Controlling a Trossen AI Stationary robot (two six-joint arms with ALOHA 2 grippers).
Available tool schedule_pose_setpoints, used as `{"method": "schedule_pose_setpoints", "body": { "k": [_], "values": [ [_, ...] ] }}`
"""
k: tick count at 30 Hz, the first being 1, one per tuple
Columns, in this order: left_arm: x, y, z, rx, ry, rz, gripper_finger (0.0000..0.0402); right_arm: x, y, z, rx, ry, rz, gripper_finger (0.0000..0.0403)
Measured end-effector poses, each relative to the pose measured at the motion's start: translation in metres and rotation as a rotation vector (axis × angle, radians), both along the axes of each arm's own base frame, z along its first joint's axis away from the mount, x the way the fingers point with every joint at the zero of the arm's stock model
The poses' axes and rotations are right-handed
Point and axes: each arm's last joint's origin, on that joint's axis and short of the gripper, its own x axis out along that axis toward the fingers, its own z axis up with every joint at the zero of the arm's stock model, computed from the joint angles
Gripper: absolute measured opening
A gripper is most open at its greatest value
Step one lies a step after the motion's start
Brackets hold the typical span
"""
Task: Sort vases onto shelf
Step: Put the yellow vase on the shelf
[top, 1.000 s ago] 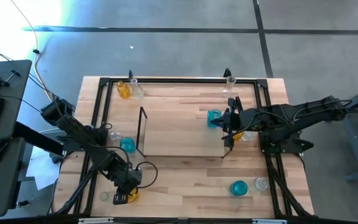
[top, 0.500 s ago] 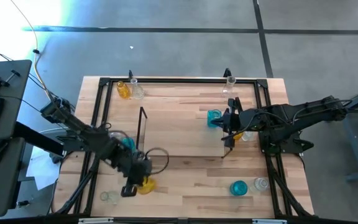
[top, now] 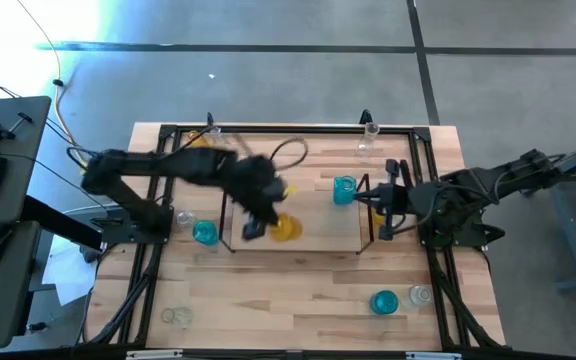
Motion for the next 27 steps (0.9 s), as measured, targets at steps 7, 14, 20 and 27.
{"method": "schedule_pose_setpoints", "body": {
  "k": [7,14,20,27],
  "values": [
    [0.038,0.051,-0.032,-0.004,0.131,-0.003,0.0028,-0.002,0.001,0.000,-0.007,0.003,-0.007,0.0000],
    [0.066,0.072,-0.073,0.014,0.262,0.003,0.0028,-0.002,0.001,0.000,0.003,0.000,-0.012,0.0000],
    [0.078,0.076,-0.095,0.008,0.311,-0.001,0.0028,-0.002,0.001,0.000,0.003,0.001,-0.012,0.0000],
    [0.082,0.076,-0.098,0.007,0.308,0.021,0.0037,-0.002,0.001,-0.001,0.001,0.012,-0.014,0.0000]
  ]
}}
